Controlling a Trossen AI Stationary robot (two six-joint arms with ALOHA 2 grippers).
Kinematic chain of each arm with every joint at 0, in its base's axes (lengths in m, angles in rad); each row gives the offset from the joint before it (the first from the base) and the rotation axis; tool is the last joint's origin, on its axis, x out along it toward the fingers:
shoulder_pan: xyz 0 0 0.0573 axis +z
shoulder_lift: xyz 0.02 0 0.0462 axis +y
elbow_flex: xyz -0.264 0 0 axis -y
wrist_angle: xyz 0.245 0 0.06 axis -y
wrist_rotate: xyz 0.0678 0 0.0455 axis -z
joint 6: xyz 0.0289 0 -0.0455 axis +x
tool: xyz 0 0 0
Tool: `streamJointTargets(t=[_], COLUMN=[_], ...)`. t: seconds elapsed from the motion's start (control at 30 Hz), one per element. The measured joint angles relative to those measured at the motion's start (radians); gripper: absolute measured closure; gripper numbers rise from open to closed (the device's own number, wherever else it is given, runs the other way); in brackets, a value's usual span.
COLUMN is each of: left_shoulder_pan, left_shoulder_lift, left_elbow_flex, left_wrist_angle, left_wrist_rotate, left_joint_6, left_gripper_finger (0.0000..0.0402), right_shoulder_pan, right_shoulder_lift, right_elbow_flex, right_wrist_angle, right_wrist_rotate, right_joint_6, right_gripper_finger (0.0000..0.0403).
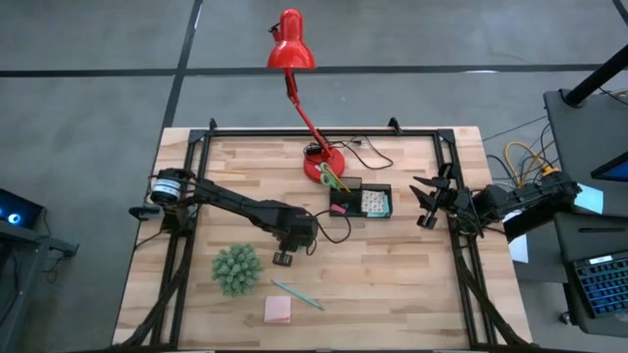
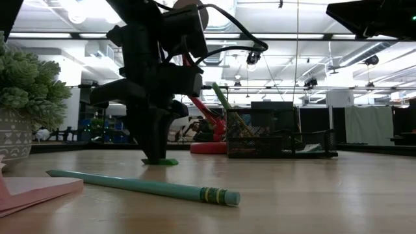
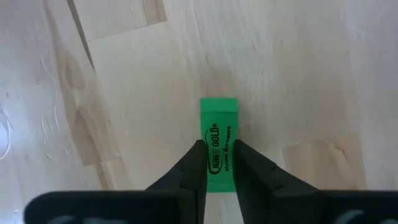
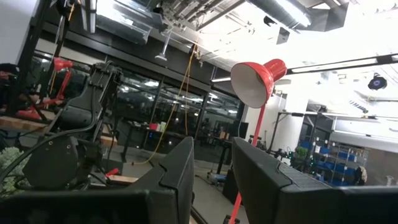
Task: Pick and place office supplies into organizer
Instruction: Put the green eraser into the front left compartment of the desk organizer
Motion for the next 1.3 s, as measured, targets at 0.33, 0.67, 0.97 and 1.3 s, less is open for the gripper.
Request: streamJointTargets(t=[0.33,0.67,0.97,1.3], left_shoulder_pan=[0.000,0.007,0.014,0.027], left_shoulder_lift=[-0.009,-0.008,-0.009,-0.012], left_elbow_flex=[0.000,0.034,0.051,0.115], left_wrist_angle=[-0.001,0.013,0.028,0.037], left_wrist_rotate=[-0.002,-0.013,-0.061,-0.091], left_joint_6=[0.003,0.057,0.056,0.108], left_gripper_finger=[0.0359,0.0359,0.0359,0.0359], right_shoulder_pan=[0.000,0.000,0.000,0.000], right_shoulder_lift=[0.000,0.000,0.000,0.000], right_elbow_flex=[0.000,0.000,0.000,0.000], right_wrist_angle=[0.000,0.000,0.000,0.000], right_wrist_rotate=[0.000,0.000,0.000,0.000], right_joint_6=[0.000,0.000,0.000,0.000], right_gripper_finger=[0.0303,0.0303,0.0303,0.0303])
